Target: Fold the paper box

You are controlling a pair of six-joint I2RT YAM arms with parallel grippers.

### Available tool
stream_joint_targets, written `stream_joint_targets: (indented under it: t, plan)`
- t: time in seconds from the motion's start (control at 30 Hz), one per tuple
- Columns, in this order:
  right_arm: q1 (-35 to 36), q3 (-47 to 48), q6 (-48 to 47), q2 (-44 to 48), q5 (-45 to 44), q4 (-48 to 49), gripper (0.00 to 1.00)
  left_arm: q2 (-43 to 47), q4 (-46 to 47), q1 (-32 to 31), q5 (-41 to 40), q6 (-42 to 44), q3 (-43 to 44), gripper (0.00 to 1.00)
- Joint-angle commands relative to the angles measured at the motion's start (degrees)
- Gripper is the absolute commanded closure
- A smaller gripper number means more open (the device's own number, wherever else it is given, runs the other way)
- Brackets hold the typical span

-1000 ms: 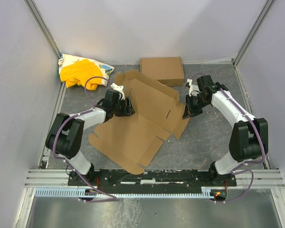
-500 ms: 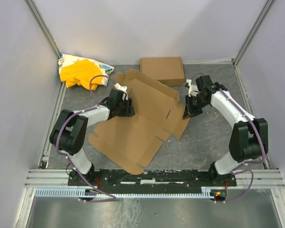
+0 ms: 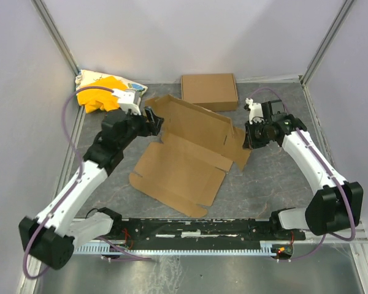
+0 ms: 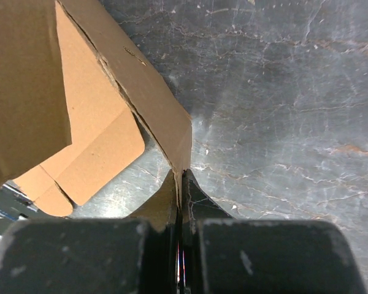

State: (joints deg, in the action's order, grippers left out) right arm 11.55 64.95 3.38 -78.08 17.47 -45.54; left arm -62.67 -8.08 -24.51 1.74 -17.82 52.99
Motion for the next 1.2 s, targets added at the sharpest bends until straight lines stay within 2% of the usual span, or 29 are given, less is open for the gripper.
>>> stream_joint_targets:
  t: [0.0,0.17,0.4,0.53,0.73,0.8,0.93,1.17]
  plan:
    - [0.6,-1.0,-5.2,3.9,-0.5,5.9,0.98,7.3,-2.0,-0.1,-4.3,4.9,1.7,0.23]
    - [2.2,-2.3,-10.2,5.1,-1.1,5.3,0.98,11.2,-2.1,-0.1,-5.7,9.4,-0.8,0.21]
    - [5.2,-5.8,-17.0,10.3,-2.4,5.9,0.98,9.8,0.4,-0.1,-3.1,15.6,1.9,0.18]
    - [6.2,-8.7,-17.9,14.1,-4.8,7.5,0.98,7.6,4.0,-0.2,-1.2,17.0,3.6,0.17]
    - [7.2,-11.3,-18.0,15.8,-6.1,8.5,0.98,0.0,3.8,-2.0,3.7,18.5,10.2,0.17]
    - [7.4,-11.3,-17.9,15.5,-6.1,8.5,0.98,-2.3,2.1,-5.1,2.1,24.3,12.6,0.17]
    - [7.7,-11.1,-17.8,14.5,-5.5,8.6,0.98,-5.8,0.6,-11.3,-1.3,41.4,14.6,0.16]
    - [7.8,-10.7,-17.9,13.8,-4.5,7.9,0.98,-7.4,-2.1,-11.8,4.8,64.2,11.5,0.19]
